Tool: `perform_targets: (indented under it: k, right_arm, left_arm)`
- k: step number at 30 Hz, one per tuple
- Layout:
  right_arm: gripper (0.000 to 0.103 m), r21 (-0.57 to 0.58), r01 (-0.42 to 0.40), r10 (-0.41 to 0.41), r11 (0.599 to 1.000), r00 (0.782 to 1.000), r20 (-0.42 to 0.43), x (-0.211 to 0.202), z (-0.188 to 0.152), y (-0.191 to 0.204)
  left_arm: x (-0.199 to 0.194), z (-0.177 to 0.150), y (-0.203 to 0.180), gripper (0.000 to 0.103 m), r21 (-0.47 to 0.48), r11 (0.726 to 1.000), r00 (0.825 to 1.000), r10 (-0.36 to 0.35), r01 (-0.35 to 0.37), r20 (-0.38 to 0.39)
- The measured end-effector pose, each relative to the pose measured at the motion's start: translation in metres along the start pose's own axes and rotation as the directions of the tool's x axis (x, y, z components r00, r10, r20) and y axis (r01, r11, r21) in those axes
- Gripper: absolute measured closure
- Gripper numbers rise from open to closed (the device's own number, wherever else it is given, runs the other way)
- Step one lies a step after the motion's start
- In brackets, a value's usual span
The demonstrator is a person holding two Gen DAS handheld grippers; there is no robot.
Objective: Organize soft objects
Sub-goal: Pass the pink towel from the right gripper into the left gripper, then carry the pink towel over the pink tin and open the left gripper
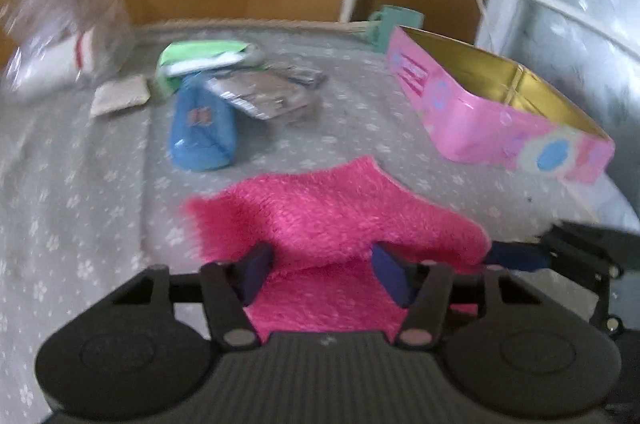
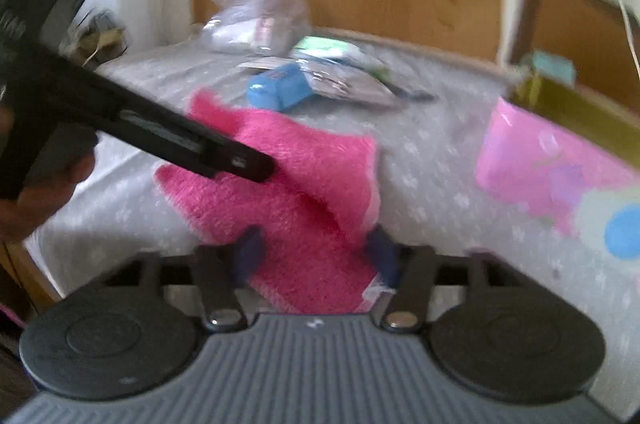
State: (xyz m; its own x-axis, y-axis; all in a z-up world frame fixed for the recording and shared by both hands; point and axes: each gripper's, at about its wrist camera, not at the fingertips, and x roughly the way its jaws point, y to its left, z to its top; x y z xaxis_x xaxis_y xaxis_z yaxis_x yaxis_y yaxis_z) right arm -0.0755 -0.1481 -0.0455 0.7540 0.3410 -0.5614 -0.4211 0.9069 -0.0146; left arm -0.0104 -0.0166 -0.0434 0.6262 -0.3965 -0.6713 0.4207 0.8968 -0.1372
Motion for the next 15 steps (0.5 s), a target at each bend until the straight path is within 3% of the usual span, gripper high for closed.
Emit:
perform_targets:
  k: [1,4,6,9,12,15]
  right_arm:
    - [0.089,-0.008,-0.022,0.022,1.000,1.000,0.004,0.000,0.002,0.001]
    - [0.090,-0.014,-0.022,0.023,1.000,0.998,0.062,-0.003,0.011,-0.001]
    - [0.090,-0.028,0.029,-0.026,0.999,0.992,0.122,-0.009,0.017,-0.004]
    - [0.090,-0.012,0.129,-0.122,0.992,0.960,0.251,-0.031,0.032,-0.020]
    - [0.090,0.035,0.220,-0.219,0.975,0.916,0.335,-0.054,0.052,-0.052]
    - [0.090,0.086,0.324,-0.332,0.942,0.865,0.377,-0.067,0.061,-0.086]
  left_arm:
    - [0.001,0.000,-0.007,0.074,0.023,1.000,1.000,-0.009,0.009,0.002]
    - [0.002,0.005,-0.014,0.102,0.026,0.995,0.995,-0.094,0.095,-0.027]
    - [0.001,0.015,-0.027,0.102,0.058,0.991,0.992,-0.122,0.123,-0.006]
    - [-0.012,0.042,-0.048,0.102,0.116,0.985,0.987,-0.137,0.126,0.089]
    - [-0.022,0.082,-0.067,0.102,0.137,0.969,0.962,-0.226,0.206,0.154]
    - [-0.015,0.121,-0.098,0.102,0.199,0.940,0.925,-0.317,0.278,0.208]
